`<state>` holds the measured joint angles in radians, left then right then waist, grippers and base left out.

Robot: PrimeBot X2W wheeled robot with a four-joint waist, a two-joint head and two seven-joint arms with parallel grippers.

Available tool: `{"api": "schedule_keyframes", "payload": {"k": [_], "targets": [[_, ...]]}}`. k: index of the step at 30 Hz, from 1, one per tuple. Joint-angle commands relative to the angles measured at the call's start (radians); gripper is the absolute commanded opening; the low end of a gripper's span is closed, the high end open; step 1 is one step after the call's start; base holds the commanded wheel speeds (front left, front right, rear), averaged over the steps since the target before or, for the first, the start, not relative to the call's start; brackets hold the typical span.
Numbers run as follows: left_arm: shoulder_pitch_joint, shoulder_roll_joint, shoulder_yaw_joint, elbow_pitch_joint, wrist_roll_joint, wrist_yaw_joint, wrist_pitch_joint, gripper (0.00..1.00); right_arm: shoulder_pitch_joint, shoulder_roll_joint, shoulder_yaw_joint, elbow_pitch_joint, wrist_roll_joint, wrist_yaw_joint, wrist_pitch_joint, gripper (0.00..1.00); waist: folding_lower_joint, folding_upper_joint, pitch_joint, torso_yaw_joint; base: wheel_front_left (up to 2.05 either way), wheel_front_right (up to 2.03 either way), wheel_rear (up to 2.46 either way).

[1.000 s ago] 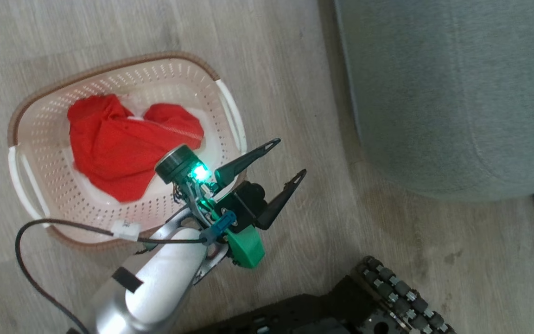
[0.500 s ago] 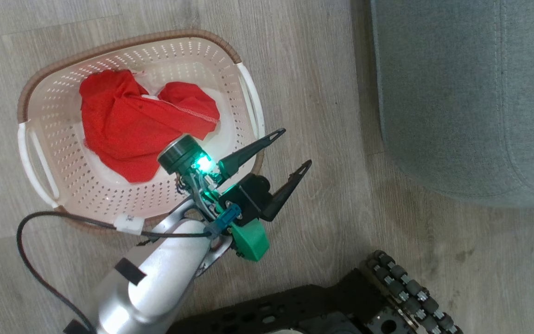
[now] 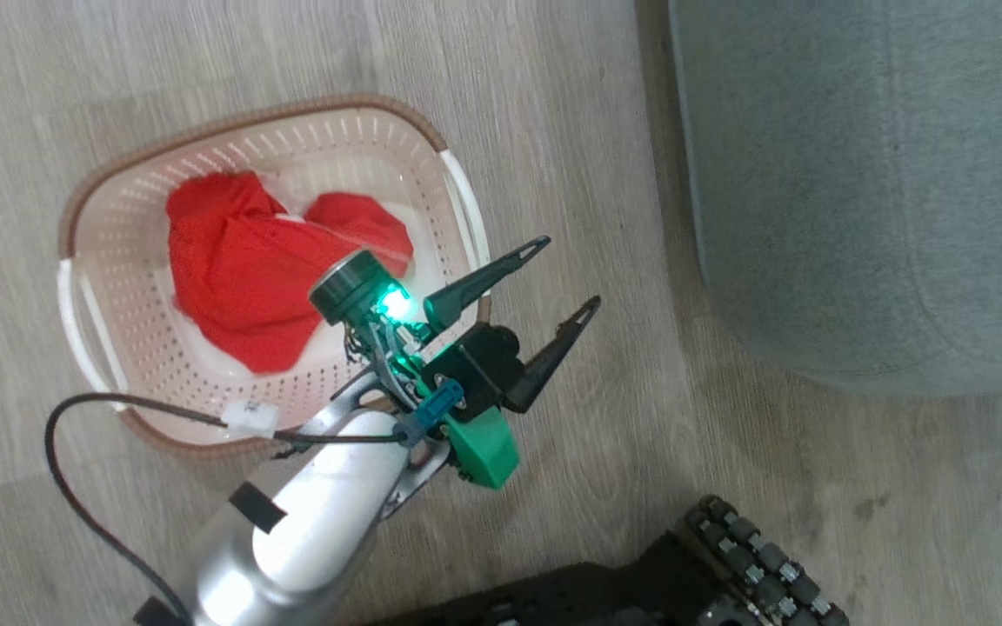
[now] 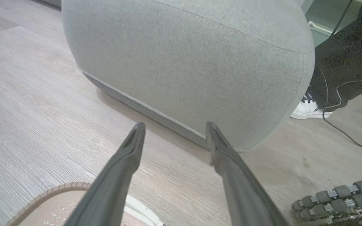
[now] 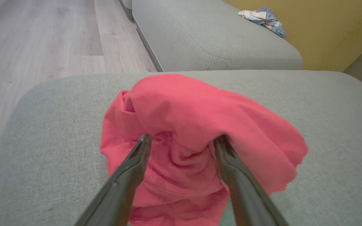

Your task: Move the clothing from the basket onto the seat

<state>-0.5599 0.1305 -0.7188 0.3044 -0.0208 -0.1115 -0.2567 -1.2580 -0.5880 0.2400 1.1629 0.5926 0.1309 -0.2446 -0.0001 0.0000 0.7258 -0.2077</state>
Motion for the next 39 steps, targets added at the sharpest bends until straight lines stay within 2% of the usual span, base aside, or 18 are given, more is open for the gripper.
{"api": "schedule_keyframes", "payload": {"k": [1, 8, 13, 16, 19, 24, 29, 30, 34, 37, 39], "targets": [[0.019, -0.010, 0.009, -0.036, -0.010, -0.001, -0.005, 1.00, 0.037, -0.036, 0.014, -0.022, 0.016, 0.000, -0.012, 1.00, 0.0001, 0.0000, -0.039, 0.000, 0.00, 0.00, 0.00], [0.043, -0.030, 0.002, -0.043, -0.031, -0.010, -0.005, 1.00, 0.132, -0.051, 0.103, -0.068, 0.047, 0.000, -0.016, 1.00, 0.0001, 0.0000, -0.172, 0.011, 0.00, 0.00, 0.00], [0.088, -0.053, 0.037, -0.063, -0.056, -0.010, -0.005, 1.00, 0.204, -0.080, 0.155, -0.148, 0.066, 0.000, -0.017, 1.00, 0.0001, 0.0000, -0.279, 0.031, 0.00, 0.00, 0.00], [0.129, -0.068, 0.094, -0.088, -0.103, -0.008, -0.005, 1.00, 0.253, -0.101, 0.176, -0.229, 0.082, 0.000, -0.017, 1.00, 0.0001, 0.0000, -0.338, 0.049, 0.00, 0.00, 0.00], [0.157, -0.074, 0.129, -0.112, -0.096, -0.010, -0.005, 1.00, 0.303, -0.135, 0.189, -0.336, 0.047, 0.000, -0.017, 1.00, 0.0001, 0.0000, -0.389, 0.070, 0.00, 0.00, 0.00], [0.207, -0.078, 0.206, -0.154, -0.089, 0.002, -0.005, 1.00, 0.433, -0.125, 0.121, -0.520, 0.021, 0.000, -0.017, 1.00, 0.0001, 0.0000, -0.464, 0.109, 0.00, 0.00, 0.00], [0.258, -0.080, 0.284, -0.193, -0.091, 0.033, -0.005, 1.00, 0.606, -0.067, 0.023, -0.708, -0.027, 0.000, -0.017, 1.00, 0.0001, 0.0000, -0.531, 0.158, 0.00, 0.00, 0.00], [0.274, -0.080, 0.304, -0.200, -0.058, 0.057, -0.005, 1.00, 0.671, -0.026, -0.039, -0.761, -0.057, 0.000, -0.017, 1.00, 0.0001, 0.0000, -0.554, 0.174, 0.00, 0.00, 0.00], [0.313, -0.080, 0.352, -0.220, -0.041, 0.138, -0.005, 1.00, 0.800, 0.073, -0.113, -0.885, -0.138, 0.000, -0.017, 1.00, 0.0001, 0.0000, -0.589, 0.205, 0.00, 0.00, 0.00], [0.343, -0.080, 0.381, -0.236, -0.060, 0.181, -0.005, 1.00, 0.891, 0.142, -0.147, -0.982, -0.183, 0.000, -0.017, 1.00, 0.0001, 0.0000, -0.610, 0.229, 0.00, 0.00, 0.00], [0.352, -0.080, 0.391, -0.239, -0.066, 0.193, -0.005, 1.00, 0.920, 0.163, -0.153, -1.014, -0.199, 0.000, -0.017, 1.00, 0.0001, 0.0000, -0.615, 0.236, 0.00, 0.00, 0.00]]}}
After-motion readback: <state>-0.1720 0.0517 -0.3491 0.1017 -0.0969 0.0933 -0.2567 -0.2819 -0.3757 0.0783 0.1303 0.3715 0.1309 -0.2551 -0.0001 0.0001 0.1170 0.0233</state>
